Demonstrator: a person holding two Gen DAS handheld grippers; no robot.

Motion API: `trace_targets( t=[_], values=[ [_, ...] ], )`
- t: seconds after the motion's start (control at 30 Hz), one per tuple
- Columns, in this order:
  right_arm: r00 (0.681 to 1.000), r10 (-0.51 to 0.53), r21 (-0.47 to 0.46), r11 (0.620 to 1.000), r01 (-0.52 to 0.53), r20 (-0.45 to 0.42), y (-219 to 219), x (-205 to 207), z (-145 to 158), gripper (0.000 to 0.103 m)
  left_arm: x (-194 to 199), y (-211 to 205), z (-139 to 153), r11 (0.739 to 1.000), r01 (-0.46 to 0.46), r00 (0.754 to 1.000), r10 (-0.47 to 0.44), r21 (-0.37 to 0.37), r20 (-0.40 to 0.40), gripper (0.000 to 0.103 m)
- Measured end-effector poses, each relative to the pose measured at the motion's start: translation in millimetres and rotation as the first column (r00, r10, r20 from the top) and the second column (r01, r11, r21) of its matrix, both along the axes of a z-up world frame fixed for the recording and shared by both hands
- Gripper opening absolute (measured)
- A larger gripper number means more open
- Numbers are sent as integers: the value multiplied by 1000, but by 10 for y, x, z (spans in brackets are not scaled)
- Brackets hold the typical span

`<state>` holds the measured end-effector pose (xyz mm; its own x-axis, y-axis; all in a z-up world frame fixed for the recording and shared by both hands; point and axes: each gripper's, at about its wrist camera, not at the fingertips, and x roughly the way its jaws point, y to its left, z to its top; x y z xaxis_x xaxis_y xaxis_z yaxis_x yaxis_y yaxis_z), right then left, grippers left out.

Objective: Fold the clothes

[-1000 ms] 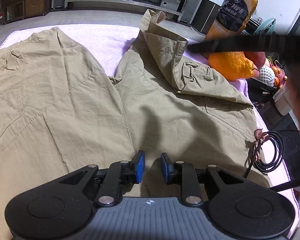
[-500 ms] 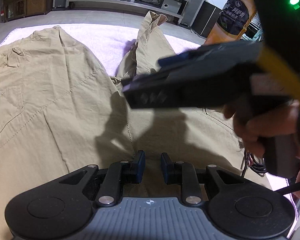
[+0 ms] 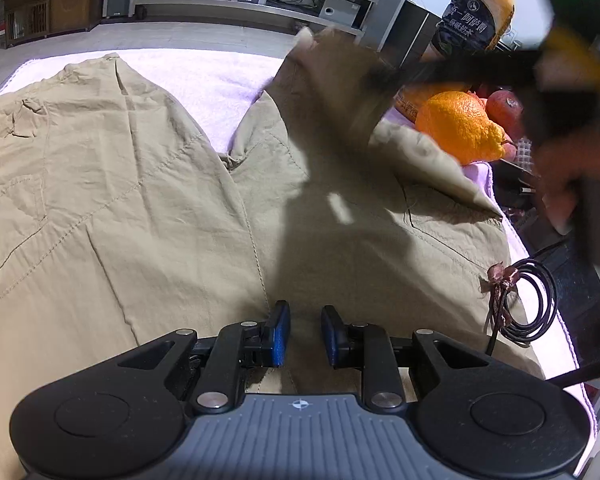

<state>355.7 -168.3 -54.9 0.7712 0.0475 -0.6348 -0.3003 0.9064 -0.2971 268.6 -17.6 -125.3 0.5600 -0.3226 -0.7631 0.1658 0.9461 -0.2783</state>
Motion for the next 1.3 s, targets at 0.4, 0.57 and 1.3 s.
trace_targets(
  t=[0.4, 0.57, 1.3],
  values=[
    [949, -309, -108, 943, 314, 56, -1152, 567, 489, 27, 24, -62, 14, 999, 9, 1000, -9, 46, -7, 24],
    [946, -323, 47, 945, 324, -25, -1359, 131, 920, 48, 16, -53, 111, 998, 15, 1000, -14, 53, -28, 23],
    [924, -127, 492, 816, 305, -361, -1521, -631, -557, 41, -886, -979, 74, 936, 348, 937, -348, 43, -23, 10]
  ],
)
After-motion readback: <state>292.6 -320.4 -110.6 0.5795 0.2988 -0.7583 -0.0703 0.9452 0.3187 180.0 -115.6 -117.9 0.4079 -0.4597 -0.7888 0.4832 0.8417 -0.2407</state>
